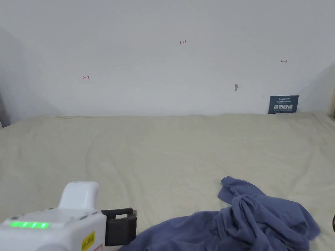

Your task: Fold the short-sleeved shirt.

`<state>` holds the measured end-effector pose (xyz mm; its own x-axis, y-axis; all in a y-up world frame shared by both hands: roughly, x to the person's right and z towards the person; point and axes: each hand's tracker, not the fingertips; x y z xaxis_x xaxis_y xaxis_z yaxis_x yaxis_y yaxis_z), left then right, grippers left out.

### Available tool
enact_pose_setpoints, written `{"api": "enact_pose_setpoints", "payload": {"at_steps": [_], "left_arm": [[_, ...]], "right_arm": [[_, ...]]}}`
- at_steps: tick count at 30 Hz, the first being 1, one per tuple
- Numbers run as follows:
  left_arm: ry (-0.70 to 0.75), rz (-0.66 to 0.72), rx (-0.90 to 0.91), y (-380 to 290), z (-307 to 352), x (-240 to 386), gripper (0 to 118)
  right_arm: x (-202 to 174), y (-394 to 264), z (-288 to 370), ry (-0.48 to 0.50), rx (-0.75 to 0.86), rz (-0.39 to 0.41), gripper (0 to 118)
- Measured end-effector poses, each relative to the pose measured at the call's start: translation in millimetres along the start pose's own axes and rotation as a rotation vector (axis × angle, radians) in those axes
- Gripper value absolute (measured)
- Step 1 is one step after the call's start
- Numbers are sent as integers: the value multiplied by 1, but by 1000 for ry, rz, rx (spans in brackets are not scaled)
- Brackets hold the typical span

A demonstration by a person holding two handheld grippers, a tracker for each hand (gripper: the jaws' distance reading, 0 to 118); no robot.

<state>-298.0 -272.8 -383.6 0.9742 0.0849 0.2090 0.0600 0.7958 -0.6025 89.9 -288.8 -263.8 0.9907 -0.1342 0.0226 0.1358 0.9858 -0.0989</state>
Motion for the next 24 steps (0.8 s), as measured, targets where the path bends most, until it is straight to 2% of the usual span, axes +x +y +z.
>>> {"api": "enact_pose_setpoints", "payload": {"at_steps": [3, 6, 8, 12, 14, 17, 19, 20, 23, 24], "left_arm": [[-65, 135, -261, 4, -66, -32, 108], [43, 165, -411, -3, -113, -45, 108], [64, 159, -409, -5, -132, -48, 108], [19, 199, -427, -12, -139, -43, 108], [19, 162, -426, -19, -134, -29, 108], [34, 12, -448, -25, -133, -11, 107], [34, -39, -436, -28, -130, -2, 103], [31, -75, -429, -29, -126, 3, 95], [-35, -211, -390, -35, -115, 21, 41], [-70, -259, -375, -36, -112, 26, 3]], "right_arm": [[-2, -8, -7, 12, -47, -8, 0], [-3, -16, -14, 49, -112, -19, 0], [-3, -20, -17, 103, -149, -36, 0], [-7, -26, -21, 108, -176, 17, 0], [-9, -29, -23, 106, -180, 32, 0], [-11, -33, -30, 112, -195, 28, 0], [-14, -35, -34, 120, -213, 18, 0], [-15, -36, -36, 121, -221, 18, 0], [-18, -40, -37, 122, -232, 26, 0], [-18, -41, -37, 123, -234, 29, 0]]}}
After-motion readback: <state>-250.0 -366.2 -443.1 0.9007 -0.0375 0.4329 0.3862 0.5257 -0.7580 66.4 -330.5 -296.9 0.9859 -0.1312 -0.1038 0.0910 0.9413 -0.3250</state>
